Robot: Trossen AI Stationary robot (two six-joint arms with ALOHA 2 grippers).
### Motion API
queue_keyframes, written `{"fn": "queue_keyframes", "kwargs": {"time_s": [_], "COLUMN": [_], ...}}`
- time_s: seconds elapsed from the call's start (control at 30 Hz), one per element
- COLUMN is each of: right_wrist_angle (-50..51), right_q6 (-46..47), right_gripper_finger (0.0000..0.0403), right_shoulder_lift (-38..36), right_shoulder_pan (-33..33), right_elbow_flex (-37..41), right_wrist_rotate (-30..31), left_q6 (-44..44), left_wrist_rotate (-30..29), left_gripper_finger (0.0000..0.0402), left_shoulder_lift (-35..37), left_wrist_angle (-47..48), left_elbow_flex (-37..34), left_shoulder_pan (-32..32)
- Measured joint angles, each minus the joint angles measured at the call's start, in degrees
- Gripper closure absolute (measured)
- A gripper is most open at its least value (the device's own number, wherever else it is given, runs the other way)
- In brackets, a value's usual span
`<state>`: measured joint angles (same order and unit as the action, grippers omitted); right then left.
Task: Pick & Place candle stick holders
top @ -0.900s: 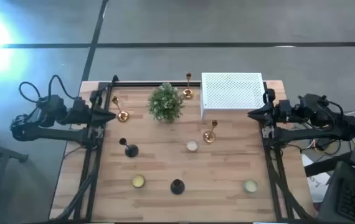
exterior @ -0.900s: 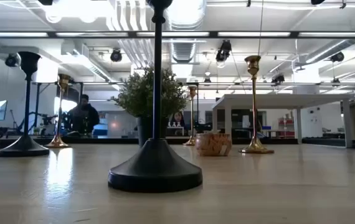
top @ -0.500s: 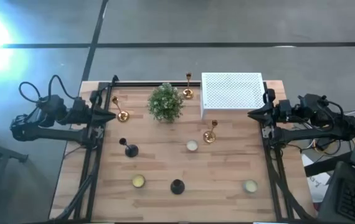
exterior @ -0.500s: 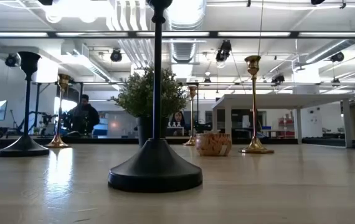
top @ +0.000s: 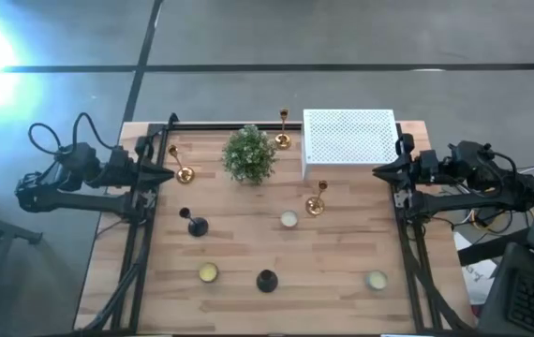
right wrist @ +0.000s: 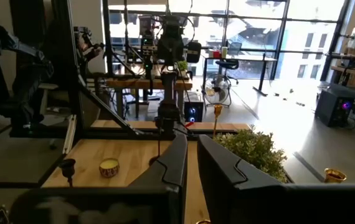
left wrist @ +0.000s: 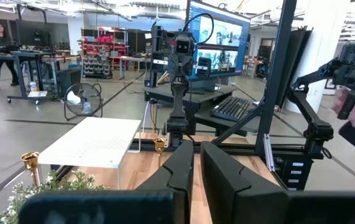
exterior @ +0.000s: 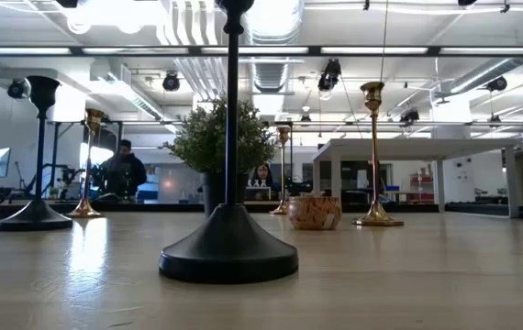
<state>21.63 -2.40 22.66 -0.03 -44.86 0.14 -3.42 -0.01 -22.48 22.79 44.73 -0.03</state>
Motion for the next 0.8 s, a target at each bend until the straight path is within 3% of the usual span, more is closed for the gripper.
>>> {"fn": "queue_keyframes", "kwargs": {"time_s": [0.13, 0.23, 0.53, 0.8], "right_wrist_angle": [-7.46, -16.09, -35.31, -33.77], "right_q6": [-11.1, -11.56, -16.32, -19.72], "right_gripper_finger": [0.0369, 0.0369, 0.0369, 0.0369], "right_shoulder_lift": [1.2, 2.99, 9.86, 20.69], "right_shoulder_pan": [-0.03, 0.02, -0.03, -1.37], "right_elbow_flex": [0.02, 0.02, -0.39, -4.53], "right_wrist_rotate": [-0.05, -0.1, 9.99, 12.03], "left_q6": [0.0, 0.0, -0.02, 0.0], "left_wrist_rotate": [-0.01, 0.0, 0.0, 0.0], "left_gripper_finger": [0.0367, 0.0367, 0.0367, 0.0367], "left_shoulder_lift": [0.0, 0.0, -0.02, 0.0], "left_wrist_angle": [0.02, 0.02, 0.0, 0.0], "left_elbow_flex": [0.0, 0.0, 0.0, 0.0], "left_shoulder_pan": [-0.01, -0.01, 0.0, 0.0]}}
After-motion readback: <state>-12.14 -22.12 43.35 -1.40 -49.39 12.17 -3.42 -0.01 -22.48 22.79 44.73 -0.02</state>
